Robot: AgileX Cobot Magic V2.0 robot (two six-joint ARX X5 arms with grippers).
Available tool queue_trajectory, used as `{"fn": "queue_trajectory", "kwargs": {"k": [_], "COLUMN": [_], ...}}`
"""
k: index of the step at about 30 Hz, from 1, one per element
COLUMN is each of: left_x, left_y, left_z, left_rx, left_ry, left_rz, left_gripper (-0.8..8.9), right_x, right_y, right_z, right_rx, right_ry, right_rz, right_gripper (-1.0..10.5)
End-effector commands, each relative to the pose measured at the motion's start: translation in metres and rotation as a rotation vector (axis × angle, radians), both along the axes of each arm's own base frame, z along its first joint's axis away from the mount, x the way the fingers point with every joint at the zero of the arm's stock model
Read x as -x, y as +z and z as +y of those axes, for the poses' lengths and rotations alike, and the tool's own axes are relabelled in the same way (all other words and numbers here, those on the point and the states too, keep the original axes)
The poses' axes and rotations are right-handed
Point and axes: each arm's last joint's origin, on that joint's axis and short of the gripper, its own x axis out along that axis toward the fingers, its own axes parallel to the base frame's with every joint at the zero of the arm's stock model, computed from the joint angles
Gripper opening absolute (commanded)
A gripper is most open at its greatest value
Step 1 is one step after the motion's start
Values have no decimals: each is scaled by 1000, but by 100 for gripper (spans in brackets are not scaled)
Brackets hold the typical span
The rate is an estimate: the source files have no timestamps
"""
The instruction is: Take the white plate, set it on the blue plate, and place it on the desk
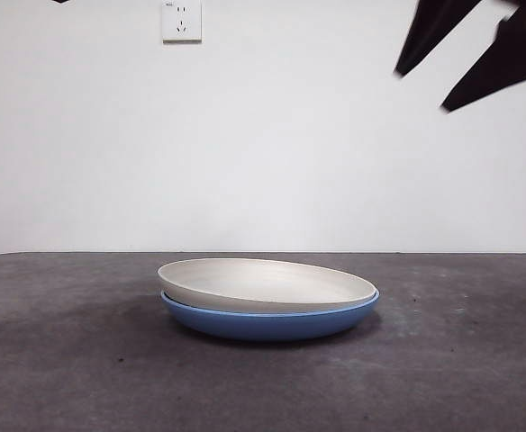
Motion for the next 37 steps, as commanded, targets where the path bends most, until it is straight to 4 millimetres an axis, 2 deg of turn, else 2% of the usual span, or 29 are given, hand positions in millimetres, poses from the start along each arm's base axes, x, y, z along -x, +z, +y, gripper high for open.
{"fn": "queue_trajectory", "kwargs": {"k": [1,5,9,23,25,27,28,37], "left_x": [-1,-1,-1,-1,-1,-1,-1,-1], "left_y": [3,3,3,3,3,3,3,3], "left_z": [-2,-2,-2,-2,-2,-2,-2,-2], "left_rx": [4,3,3,3,3,3,4,3], "left_ry": [-15,-16,-16,-16,-15,-16,-15,-15], "left_rz": [-15,-14,-14,-15,-14,-15,-15,-15], "left_gripper": [249,249,248,244,188,55,1,11], "right_x": [15,35,47,50,50,50,50,49], "right_y": [9,14,17,18,18,17,17,18], "right_z": [-3,-9,-12,-12,-12,-13,-13,-12], "right_rx": [23,29,18,20,23,29,33,28], "right_ry": [55,79,101,107,108,116,121,120], "right_rz": [-21,-2,-1,1,6,2,-2,-16], "right_gripper": [289,289,289,260,154,8,8,8]}}
